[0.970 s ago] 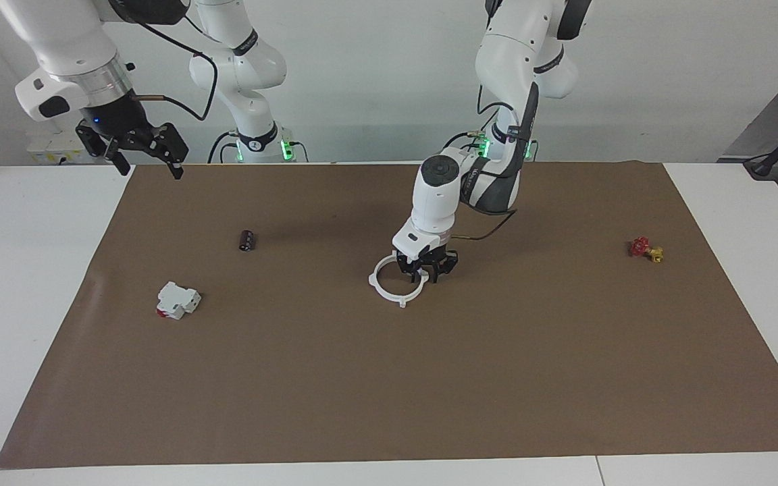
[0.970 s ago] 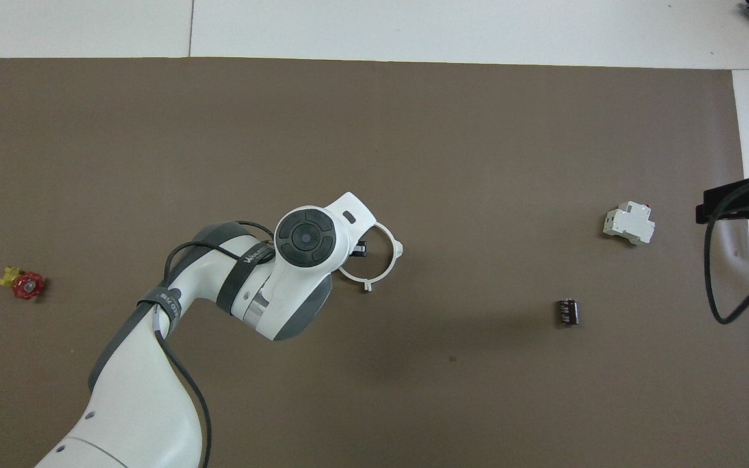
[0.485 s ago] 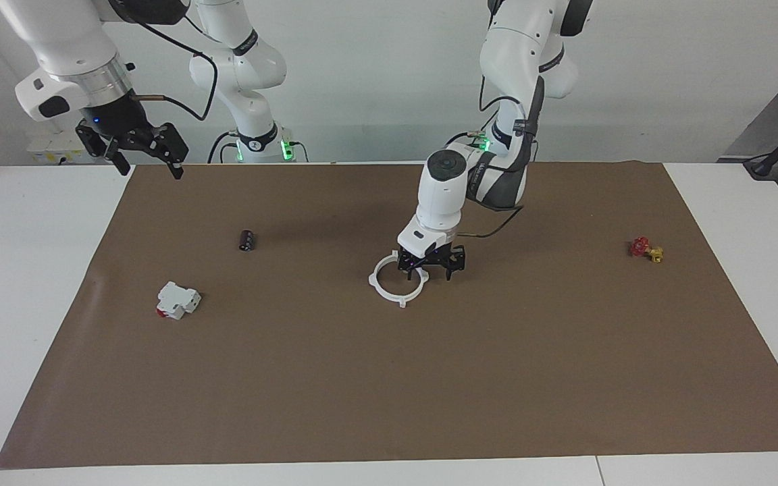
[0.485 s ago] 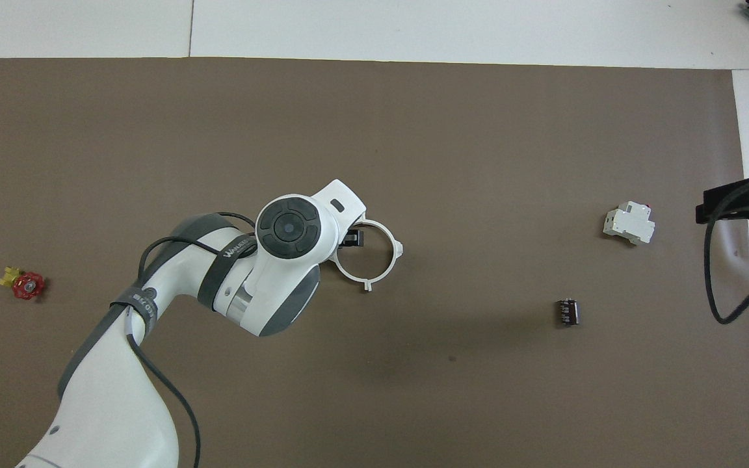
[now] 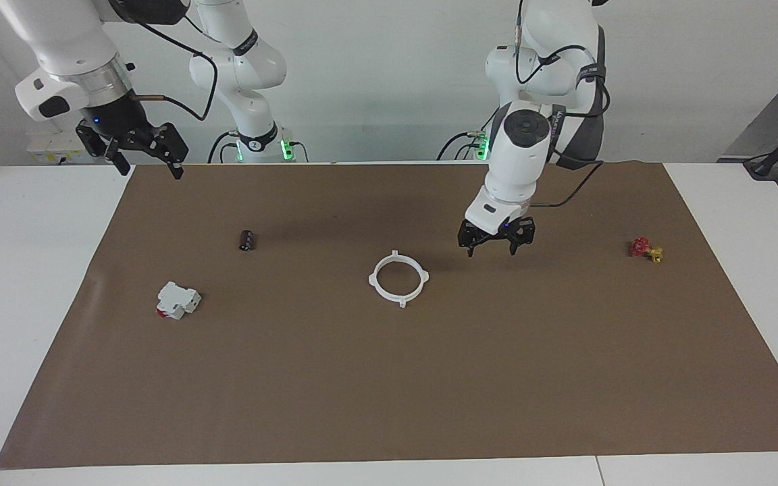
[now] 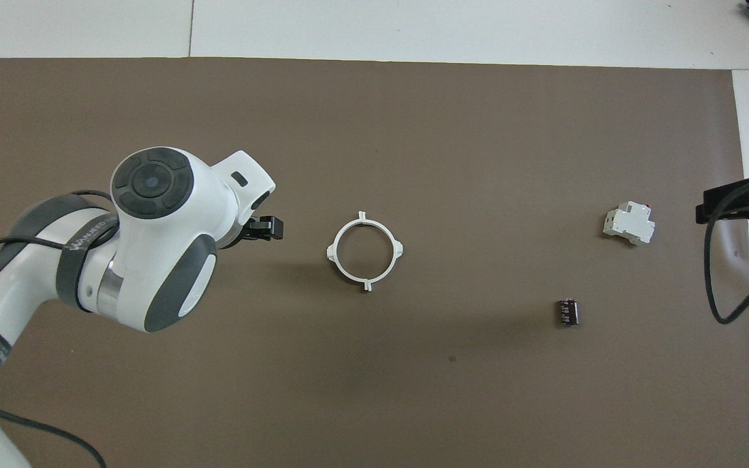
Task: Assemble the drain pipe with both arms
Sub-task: 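Open the left gripper and withdraw it from the joined ring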
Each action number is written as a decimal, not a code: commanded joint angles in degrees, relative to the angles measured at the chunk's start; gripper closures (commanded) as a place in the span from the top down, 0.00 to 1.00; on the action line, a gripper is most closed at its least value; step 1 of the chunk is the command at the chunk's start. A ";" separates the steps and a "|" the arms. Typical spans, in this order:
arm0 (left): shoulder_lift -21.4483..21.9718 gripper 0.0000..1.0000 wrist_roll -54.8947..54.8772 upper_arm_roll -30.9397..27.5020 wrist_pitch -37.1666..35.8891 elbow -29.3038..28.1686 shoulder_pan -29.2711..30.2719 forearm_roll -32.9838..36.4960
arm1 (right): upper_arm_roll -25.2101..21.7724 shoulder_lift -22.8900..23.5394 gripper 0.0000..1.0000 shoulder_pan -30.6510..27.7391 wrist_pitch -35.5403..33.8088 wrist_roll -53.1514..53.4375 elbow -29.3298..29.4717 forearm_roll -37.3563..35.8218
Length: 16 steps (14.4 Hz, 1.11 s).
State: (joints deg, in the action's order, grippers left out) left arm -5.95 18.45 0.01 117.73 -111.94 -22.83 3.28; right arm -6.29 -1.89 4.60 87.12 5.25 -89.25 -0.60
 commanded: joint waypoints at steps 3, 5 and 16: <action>3.66 1.00 -10.70 0.52 -4.43 -3.29 6.04 0.41 | 0.40 -0.74 1.00 -0.30 0.07 -1.21 -0.84 -0.89; 4.62 1.00 -13.87 0.52 -4.61 -3.90 8.67 0.33 | 0.40 -0.74 1.00 -0.30 0.07 -1.21 -0.84 -0.89; 9.91 1.00 -33.04 0.16 -9.34 -1.03 22.65 -5.21 | 0.31 -0.74 1.00 -0.30 0.07 -1.21 -0.84 -0.89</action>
State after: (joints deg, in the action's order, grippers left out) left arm 3.17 -11.58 -0.17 112.14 -115.89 -2.09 -0.64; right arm -6.29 -1.89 4.60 87.12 5.25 -89.25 -0.60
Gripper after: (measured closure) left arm 0.000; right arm 0.000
